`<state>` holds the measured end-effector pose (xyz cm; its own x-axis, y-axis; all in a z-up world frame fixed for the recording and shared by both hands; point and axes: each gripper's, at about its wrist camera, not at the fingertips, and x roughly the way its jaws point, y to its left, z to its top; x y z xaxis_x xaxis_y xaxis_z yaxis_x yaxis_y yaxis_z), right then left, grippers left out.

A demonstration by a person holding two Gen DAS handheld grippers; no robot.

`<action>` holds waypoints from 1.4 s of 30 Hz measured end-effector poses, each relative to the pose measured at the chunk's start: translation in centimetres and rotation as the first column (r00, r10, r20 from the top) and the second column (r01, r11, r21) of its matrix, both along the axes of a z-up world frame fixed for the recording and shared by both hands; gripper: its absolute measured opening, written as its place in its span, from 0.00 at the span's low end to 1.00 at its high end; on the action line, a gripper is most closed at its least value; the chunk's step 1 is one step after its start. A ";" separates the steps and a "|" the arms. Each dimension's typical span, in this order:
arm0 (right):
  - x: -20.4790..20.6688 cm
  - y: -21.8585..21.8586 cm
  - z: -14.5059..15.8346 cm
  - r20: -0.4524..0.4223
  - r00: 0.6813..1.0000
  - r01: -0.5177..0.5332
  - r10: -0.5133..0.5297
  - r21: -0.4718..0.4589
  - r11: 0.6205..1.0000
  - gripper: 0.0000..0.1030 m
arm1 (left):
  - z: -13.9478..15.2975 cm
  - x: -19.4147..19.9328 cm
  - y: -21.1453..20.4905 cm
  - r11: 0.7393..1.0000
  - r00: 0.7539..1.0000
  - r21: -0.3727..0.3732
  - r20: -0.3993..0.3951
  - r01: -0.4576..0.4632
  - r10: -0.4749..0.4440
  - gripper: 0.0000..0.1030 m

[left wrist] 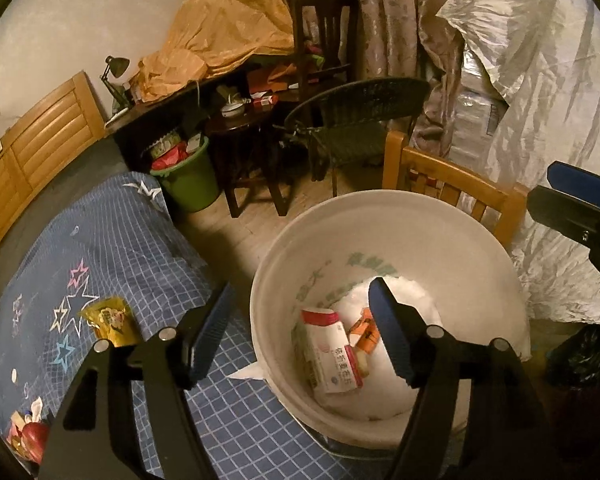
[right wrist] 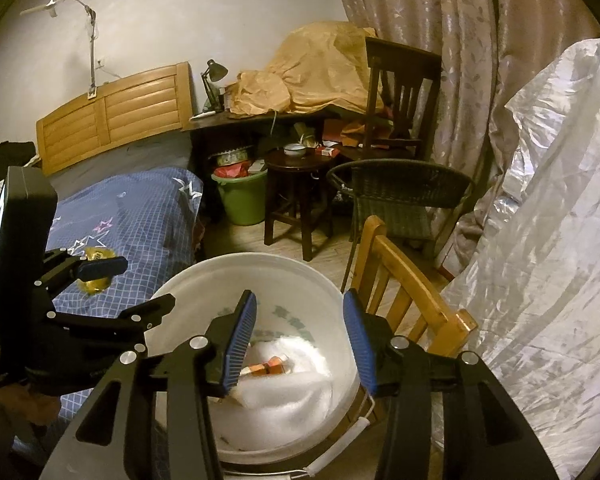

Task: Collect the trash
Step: 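Open both tools over the bucket to drop bubble wrap and medicine box, then return both tools to the trash pile on the bed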

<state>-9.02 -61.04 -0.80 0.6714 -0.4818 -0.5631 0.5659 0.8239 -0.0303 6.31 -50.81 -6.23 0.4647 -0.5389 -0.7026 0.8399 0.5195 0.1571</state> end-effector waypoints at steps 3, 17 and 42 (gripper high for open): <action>0.0 0.1 -0.1 0.002 1.000 0.001 -0.001 0.000 1.000 0.45 | 0.0 0.0 0.1 1.000 1.000 -0.001 0.000 -0.001 0.001 0.65; -1.9 2.9 0.2 0.143 0.989 0.044 -0.031 -0.090 0.995 0.46 | 0.1 -0.5 5.2 0.991 0.987 -0.045 0.092 -0.128 0.132 0.70; 5.5 23.8 -6.3 0.206 0.944 -0.248 0.257 -0.070 0.966 0.67 | 1.0 4.8 36.9 0.692 0.695 -0.180 0.054 -0.700 0.717 0.81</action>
<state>-3.50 -37.27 -7.06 0.8756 -0.3018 -0.3772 0.3369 0.9411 0.0292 11.16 -13.89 -5.23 0.8167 -0.1011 -0.5681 0.1942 0.9752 0.1057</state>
